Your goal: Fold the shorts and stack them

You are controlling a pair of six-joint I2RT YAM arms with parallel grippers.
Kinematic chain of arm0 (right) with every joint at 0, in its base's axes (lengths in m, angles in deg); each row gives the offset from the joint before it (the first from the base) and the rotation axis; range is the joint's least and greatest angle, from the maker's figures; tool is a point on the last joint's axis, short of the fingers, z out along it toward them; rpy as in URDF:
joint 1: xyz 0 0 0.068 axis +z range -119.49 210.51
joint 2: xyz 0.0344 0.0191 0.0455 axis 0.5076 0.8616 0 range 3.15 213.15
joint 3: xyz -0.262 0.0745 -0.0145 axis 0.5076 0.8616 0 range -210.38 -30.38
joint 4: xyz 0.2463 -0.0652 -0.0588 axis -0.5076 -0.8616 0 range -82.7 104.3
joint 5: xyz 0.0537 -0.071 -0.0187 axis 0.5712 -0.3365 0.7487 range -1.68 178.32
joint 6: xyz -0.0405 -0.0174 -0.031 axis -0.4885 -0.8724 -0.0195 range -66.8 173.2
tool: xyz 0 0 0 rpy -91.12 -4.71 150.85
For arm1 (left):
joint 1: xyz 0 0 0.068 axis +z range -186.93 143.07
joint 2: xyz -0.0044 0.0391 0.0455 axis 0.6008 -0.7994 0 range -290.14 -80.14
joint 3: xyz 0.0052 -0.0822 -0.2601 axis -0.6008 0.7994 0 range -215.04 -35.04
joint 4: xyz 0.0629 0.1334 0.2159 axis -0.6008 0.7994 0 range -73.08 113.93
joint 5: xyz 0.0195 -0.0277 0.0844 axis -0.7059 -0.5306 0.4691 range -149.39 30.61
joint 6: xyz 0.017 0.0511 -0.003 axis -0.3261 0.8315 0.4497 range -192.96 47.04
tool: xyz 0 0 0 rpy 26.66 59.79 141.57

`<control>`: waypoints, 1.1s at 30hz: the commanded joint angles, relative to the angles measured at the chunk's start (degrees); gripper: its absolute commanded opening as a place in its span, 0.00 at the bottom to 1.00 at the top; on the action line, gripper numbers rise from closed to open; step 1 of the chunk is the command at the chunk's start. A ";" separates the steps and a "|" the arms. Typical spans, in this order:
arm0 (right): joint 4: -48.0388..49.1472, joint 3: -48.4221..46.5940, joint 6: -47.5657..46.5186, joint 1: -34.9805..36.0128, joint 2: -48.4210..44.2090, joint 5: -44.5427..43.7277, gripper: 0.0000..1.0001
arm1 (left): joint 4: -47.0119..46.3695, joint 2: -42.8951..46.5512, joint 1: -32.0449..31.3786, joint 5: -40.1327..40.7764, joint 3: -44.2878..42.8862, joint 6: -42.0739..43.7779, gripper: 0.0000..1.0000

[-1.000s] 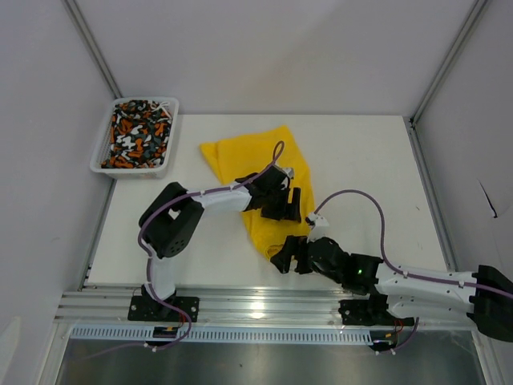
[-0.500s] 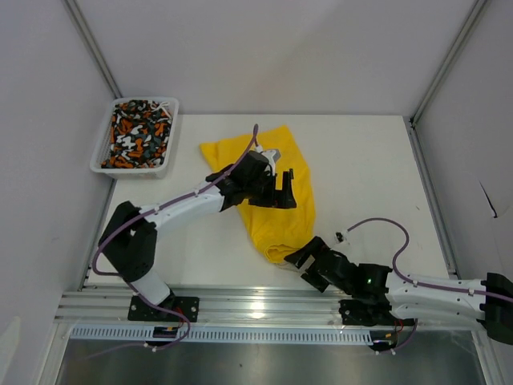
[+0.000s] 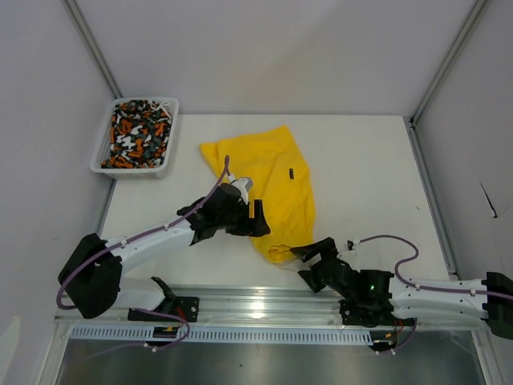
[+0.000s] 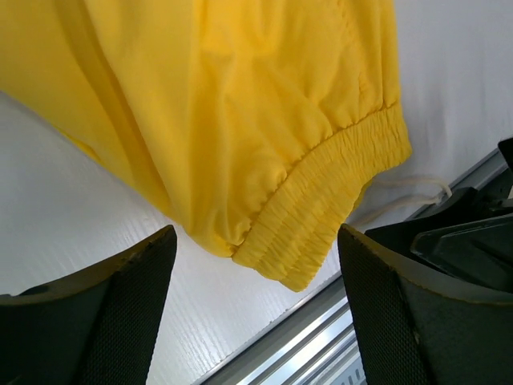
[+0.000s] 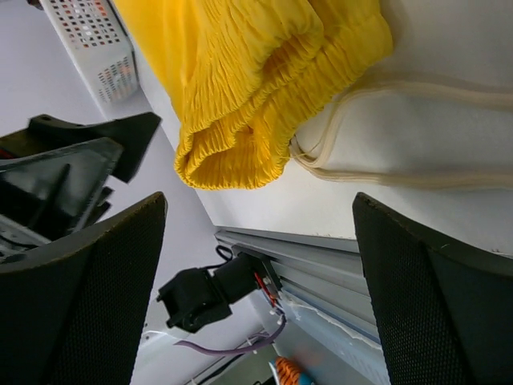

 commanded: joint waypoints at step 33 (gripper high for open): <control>31.44 3.25 3.09 -9.61 21.78 -0.40 0.86 | -10.05 -2.45 -8.12 -0.01 5.22 -4.02 0.32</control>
